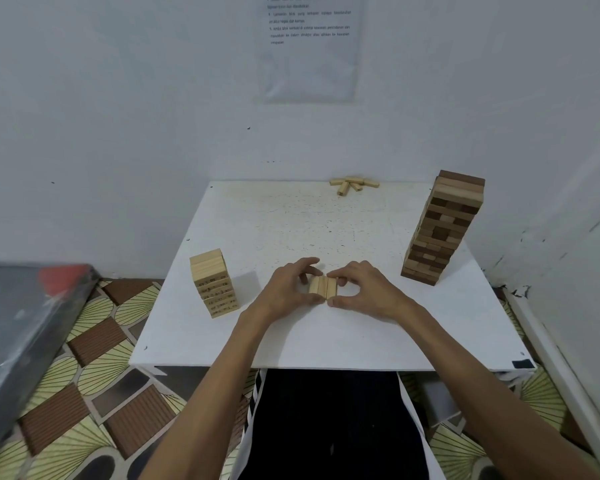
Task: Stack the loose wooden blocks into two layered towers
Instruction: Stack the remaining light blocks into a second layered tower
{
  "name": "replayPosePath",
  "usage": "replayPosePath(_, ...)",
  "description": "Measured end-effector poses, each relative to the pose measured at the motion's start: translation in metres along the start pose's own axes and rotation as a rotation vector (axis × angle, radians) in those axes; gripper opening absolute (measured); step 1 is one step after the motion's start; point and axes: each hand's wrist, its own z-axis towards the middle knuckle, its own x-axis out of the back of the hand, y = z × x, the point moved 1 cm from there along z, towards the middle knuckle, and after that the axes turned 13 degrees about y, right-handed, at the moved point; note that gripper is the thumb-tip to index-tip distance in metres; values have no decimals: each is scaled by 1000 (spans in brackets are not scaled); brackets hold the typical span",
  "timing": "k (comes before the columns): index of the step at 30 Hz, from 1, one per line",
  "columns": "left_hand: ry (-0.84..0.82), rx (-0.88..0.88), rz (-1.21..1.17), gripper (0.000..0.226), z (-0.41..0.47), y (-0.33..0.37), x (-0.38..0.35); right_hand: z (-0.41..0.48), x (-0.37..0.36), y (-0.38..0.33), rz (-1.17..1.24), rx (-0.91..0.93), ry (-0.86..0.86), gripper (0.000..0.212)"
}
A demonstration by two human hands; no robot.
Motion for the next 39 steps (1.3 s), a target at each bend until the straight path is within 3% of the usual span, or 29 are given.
replayPosePath(10,9,-17,-17,88,-4,-10,0,3,0,-1,-22,-2,-18,58)
replayPosePath(25,55,14,-63,84,-8,-2,3,2,1,-1,39,15,-13,52)
replayPosePath(39,211,-118,43,76,23,65,114,63,64,-99,138,130,66,43)
